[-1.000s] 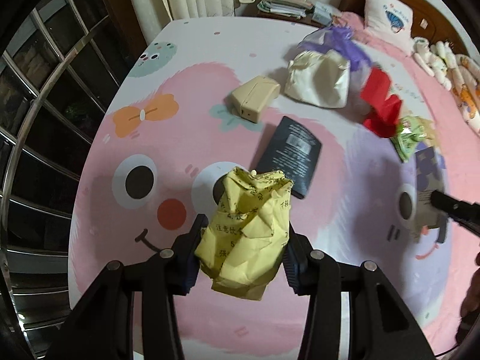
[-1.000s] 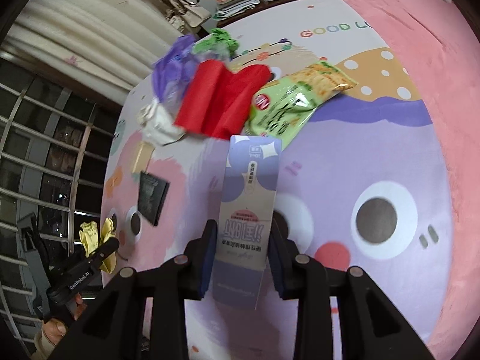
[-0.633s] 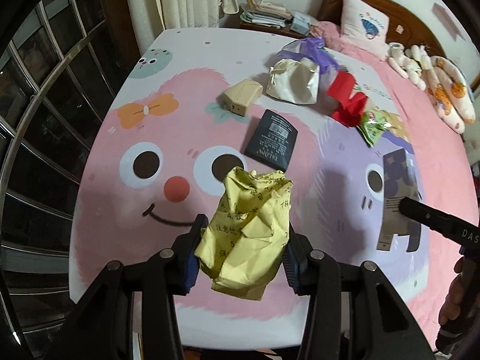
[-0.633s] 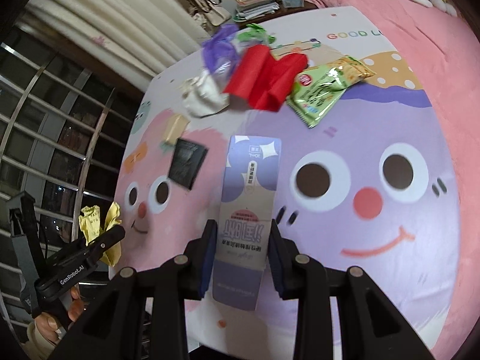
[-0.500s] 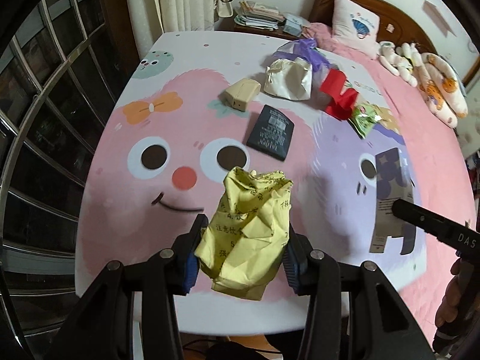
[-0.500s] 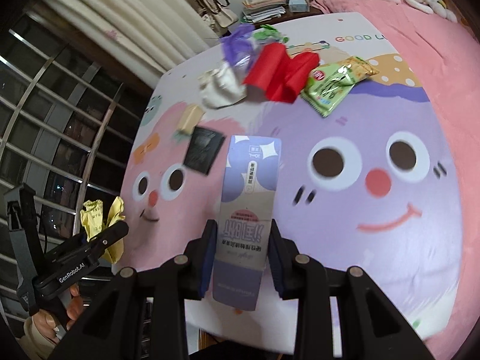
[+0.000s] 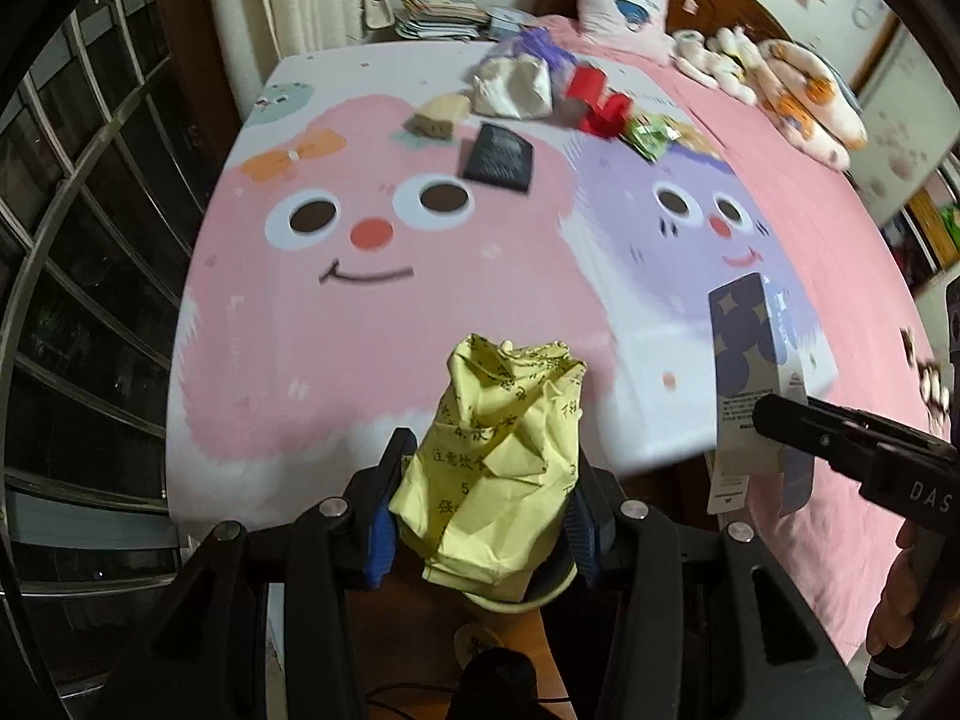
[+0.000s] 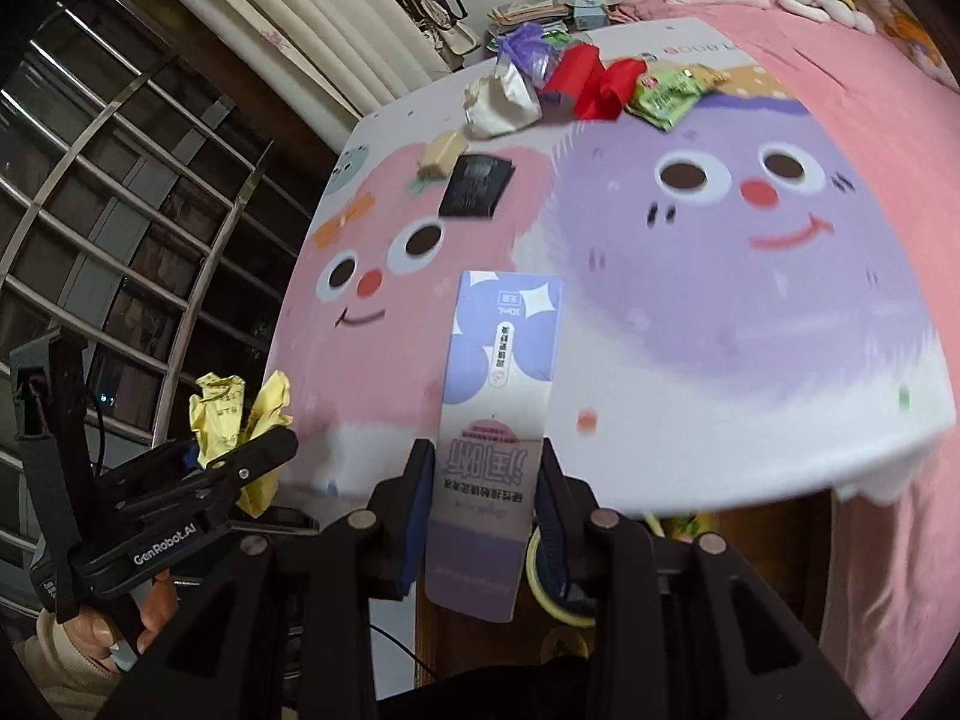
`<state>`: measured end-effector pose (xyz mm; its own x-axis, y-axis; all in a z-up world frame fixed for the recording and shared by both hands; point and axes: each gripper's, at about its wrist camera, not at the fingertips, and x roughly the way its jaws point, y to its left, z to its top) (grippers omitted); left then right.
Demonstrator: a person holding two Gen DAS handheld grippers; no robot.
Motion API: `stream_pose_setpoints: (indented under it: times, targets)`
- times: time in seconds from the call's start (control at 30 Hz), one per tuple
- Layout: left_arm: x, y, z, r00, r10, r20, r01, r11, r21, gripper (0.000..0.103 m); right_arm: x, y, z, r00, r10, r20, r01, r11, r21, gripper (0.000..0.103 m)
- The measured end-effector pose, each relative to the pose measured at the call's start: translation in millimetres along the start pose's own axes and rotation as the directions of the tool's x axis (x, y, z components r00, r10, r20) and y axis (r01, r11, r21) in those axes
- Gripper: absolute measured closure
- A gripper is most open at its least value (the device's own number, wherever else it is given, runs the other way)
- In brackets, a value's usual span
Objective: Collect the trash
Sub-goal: 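Carry both held items off the table toward the blue bin, then hold both tools over the bin and open them to drop the items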
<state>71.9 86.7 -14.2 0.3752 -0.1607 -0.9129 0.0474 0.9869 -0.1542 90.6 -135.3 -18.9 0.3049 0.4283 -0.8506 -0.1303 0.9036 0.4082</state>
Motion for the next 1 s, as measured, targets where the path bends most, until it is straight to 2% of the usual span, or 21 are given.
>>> stream_pose_setpoints:
  times: [0.27,0.47,0.6,0.8,1.0]
  targets:
    - [2.0,-3.1,-45.7,0.997,-0.049,-0.065,0.05,0.999,0.013,0.058,2.6,2.6,-55.9,0.995,-0.053,-0.09,0.055,0.998,0.021,0.071]
    - [13.7,-14.0,-78.0,0.991,-0.056,-0.118,0.058,0.998,0.015,0.058,13.1,-6.1,-88.0,0.983,-0.092,-0.161,0.097,0.995,0.022,0.071]
    - [33.1,-23.1,-100.7,0.985,-0.035,-0.166,0.042,0.999,0.035,0.058,30.9,-16.4,-112.4,0.973,-0.087,-0.215,0.098,0.994,0.044,0.071]
    - [83.4,-31.9,-130.8,0.969,-0.014,-0.247,0.024,0.999,0.037,0.058,78.2,-42.2,-150.1,0.952,-0.053,-0.302,0.087,0.991,0.1,0.071]
    - [160.9,-37.6,-159.6,0.949,0.015,-0.315,-0.006,1.0,0.03,0.058,148.9,-85.7,-177.9,0.932,-0.047,-0.361,0.111,0.981,0.16,0.071]
